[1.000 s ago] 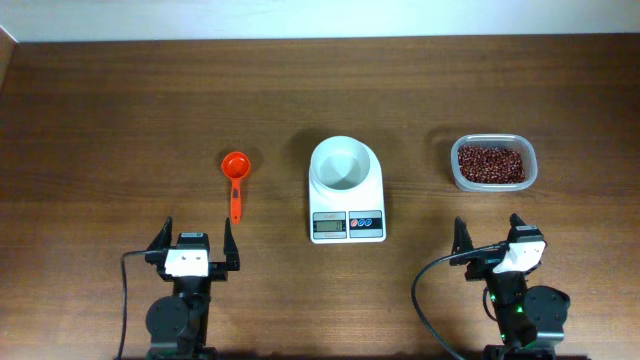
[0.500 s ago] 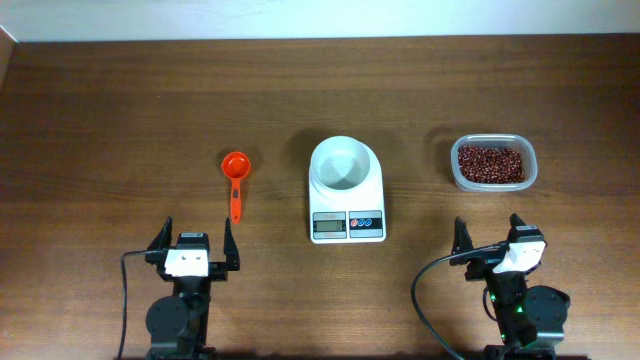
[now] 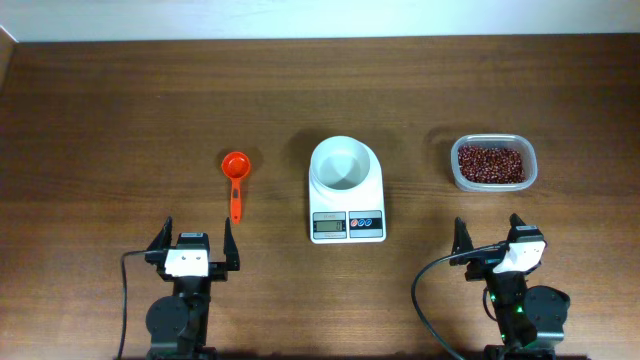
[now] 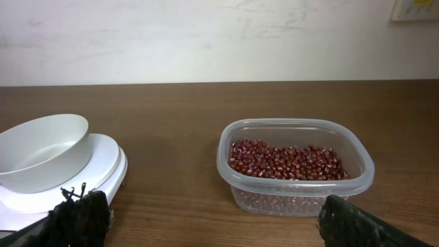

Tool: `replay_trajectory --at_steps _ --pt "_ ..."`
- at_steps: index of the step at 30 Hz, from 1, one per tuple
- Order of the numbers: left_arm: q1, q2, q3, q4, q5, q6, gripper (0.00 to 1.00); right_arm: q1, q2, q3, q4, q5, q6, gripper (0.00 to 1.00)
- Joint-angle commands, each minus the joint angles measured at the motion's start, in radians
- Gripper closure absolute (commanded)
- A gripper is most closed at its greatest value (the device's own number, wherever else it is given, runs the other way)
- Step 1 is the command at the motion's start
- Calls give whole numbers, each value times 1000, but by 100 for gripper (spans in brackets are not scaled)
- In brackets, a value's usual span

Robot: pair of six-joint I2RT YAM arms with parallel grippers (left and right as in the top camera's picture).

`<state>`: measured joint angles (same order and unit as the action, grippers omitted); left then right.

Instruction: Scoop item into bowl and weigh 50g on scale

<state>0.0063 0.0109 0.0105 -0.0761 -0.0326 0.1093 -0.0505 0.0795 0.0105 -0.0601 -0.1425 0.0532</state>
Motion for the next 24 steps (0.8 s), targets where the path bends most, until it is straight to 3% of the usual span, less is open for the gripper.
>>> replay_trajectory --at_steps 1,3,5,11,13,15,16,19,21,24 --pt "2 -5 -2 31 11 13 1 5 -5 -5 -6 5 7 1" --pt "2 -5 -1 93 19 13 1 5 -5 -5 -6 5 7 1" --pt "2 -5 24 143 201 -23 1 5 -5 -5 -6 5 7 1" --pt "2 66 314 -60 254 -49 1 5 -5 -5 -6 5 7 1" --pt "2 240 545 -193 255 -48 10 5 -5 -5 -6 5 7 1" --pt "2 406 737 -313 272 -47 13 5 -5 -5 -6 5 7 1" --pt "2 494 834 -386 298 -27 1 5 -5 -5 -6 5 7 1" --pt "2 785 1126 -692 310 -2 2 5 -5 -5 -6 5 7 1" --pt "2 956 1219 -819 319 -3 1 5 -5 -5 -6 5 7 1" --pt "2 1104 1219 -843 326 -3 2 5 -5 -5 -6 5 7 1"
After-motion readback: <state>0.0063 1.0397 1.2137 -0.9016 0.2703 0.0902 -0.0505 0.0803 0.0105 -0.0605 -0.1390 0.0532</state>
